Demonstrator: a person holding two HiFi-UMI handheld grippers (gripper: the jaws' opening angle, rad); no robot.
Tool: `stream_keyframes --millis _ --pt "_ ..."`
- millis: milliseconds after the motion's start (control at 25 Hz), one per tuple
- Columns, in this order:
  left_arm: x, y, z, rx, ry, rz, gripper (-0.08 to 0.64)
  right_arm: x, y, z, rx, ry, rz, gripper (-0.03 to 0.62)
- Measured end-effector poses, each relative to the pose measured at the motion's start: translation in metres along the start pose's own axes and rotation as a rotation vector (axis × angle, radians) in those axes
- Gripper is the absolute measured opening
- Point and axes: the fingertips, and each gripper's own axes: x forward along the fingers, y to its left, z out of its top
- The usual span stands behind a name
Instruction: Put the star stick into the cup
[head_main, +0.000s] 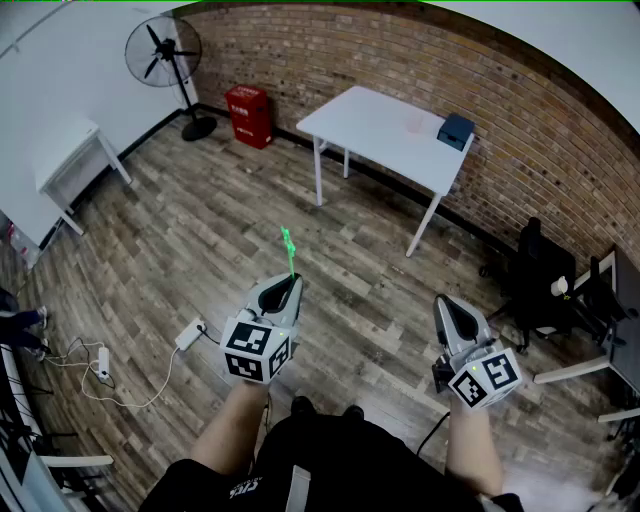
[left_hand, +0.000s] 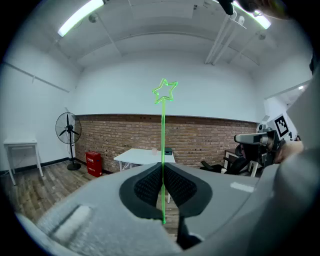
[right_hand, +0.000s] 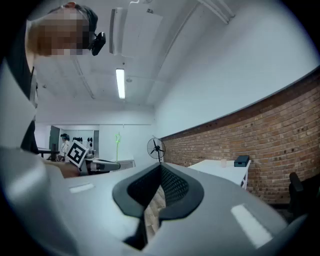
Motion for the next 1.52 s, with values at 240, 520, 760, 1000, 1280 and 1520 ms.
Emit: stream_keyframes --millis 240,520,760,1000,1280,1520 --pt "0.014 0.006 0.022 0.011 -0.045 0.011 0.014 0.032 -0.007 0.026 -0.055 -0.055 -0.011 -0.003" --pt "0.011 -0.018 -0.002 -0.001 -0.004 0.017 0.014 -0.004 -0.033 -0.007 0.052 -0.029 -0.068 -0.003" --pt "0.019 -0.035 -0.014 0.000 0.014 0.011 0.014 -0.028 -0.049 -0.008 0.126 -0.054 -0.073 -0.001" --pt "0.037 -0.043 -0.012 0.021 0.015 0.000 0.014 -0.029 -0.072 -0.019 0.169 -0.032 -0.071 0.000" --pt "0.087 -0.021 -0.017 -0.010 0.026 -0.013 0.014 0.015 -0.108 -0.009 0.166 -0.036 -0.082 0.000" --pt "0.171 0.017 -0.012 -0.014 0.036 -0.055 0.014 0.095 -0.154 -0.018 0.174 -0.011 -0.097 0.000"
